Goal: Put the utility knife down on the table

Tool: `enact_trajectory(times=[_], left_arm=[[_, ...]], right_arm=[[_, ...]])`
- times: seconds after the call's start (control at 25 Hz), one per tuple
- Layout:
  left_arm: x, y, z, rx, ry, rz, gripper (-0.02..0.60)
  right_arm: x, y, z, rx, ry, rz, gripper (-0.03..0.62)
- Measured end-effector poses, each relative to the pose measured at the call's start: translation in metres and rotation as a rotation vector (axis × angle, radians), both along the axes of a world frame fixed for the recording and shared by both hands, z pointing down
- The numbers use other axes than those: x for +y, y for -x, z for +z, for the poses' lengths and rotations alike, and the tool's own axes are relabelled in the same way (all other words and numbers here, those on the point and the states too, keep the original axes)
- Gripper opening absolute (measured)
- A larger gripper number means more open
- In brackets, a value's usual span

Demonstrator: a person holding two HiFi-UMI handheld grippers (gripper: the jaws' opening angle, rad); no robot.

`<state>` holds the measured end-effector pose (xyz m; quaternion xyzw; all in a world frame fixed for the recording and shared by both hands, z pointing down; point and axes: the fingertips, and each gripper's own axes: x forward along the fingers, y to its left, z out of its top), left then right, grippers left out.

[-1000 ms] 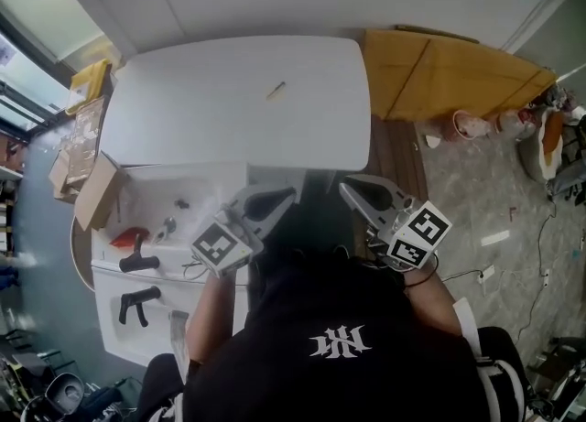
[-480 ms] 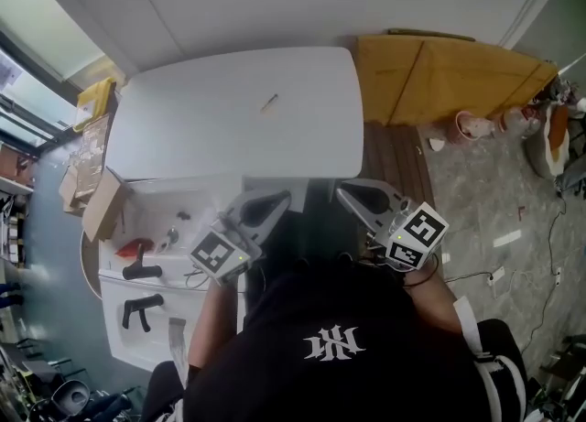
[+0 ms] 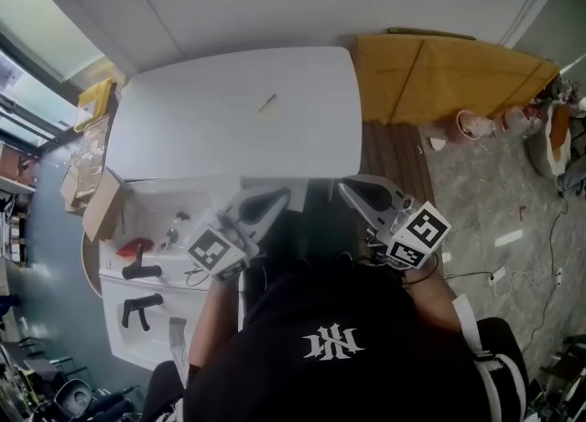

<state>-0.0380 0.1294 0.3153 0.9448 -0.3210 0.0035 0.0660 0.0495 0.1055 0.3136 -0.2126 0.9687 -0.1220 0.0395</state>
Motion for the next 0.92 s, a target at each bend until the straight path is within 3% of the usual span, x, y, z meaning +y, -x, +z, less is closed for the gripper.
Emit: enact_trajectory(times=[0.4,0.56,0.92], left_arm=[[0.001,-0.006,-0.002,0.006,-0.027,0.027,0.005],[0.004,-0.013,-0.003,0.009,0.009,0.035,0.005],[0.004,-0.029,-0.001,0.007,-0.020,0.063,0.005]], right_arm=[[0.021,0.009,-0.002,0.076,-0.069,-0.093,0.003],[0.033,0.012,-0.005,0.084,-0.112,-0.147,0.003],[0.039,-0.005,-0.010,0.098,-0.149,-0.155,0.003]])
